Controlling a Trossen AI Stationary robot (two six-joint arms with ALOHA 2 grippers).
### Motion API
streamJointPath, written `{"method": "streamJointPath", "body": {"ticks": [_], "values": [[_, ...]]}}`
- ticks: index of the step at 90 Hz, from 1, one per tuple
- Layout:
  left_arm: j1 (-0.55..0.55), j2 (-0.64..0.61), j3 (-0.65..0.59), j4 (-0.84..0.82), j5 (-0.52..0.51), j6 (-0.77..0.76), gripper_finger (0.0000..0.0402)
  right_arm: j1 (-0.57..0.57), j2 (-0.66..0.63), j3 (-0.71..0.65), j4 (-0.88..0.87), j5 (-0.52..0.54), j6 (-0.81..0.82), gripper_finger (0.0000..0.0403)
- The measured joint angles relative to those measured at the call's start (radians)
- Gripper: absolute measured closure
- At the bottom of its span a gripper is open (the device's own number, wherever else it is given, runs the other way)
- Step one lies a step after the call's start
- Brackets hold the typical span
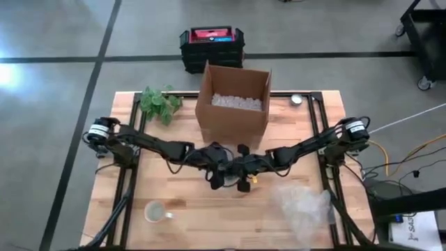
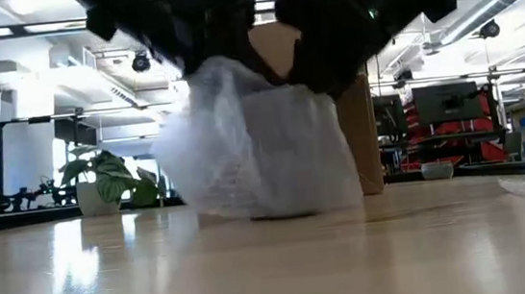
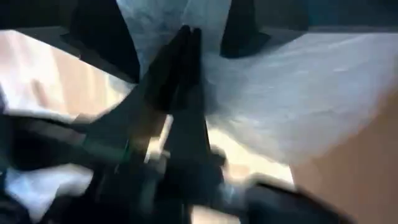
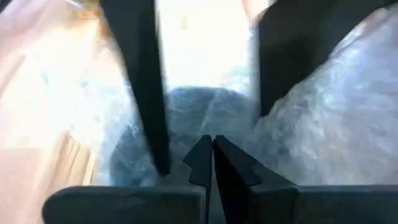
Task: Wrap mug
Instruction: Wrap the blue cup in bubble wrap
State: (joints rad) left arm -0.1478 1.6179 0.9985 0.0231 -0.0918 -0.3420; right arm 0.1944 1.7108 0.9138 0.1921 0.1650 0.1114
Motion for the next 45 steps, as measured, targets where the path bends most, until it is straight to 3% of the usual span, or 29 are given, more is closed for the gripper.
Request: {"method": "streamJointPath", "body": {"ticks": [21, 45], "values": [[0.0, -0.103, -0.001, -0.053, 0.0, 0.038, 0.0158, -0.001, -0.002, 0.001, 0.008, 0.011, 0.0, 0.0401], [-0.001, -0.171, -0.001, -0.211, -0.022, 0.034, 0.0188, -0.001, -0.003, 0.001, 0.008, 0.015, 0.0, 0.0401]]}}
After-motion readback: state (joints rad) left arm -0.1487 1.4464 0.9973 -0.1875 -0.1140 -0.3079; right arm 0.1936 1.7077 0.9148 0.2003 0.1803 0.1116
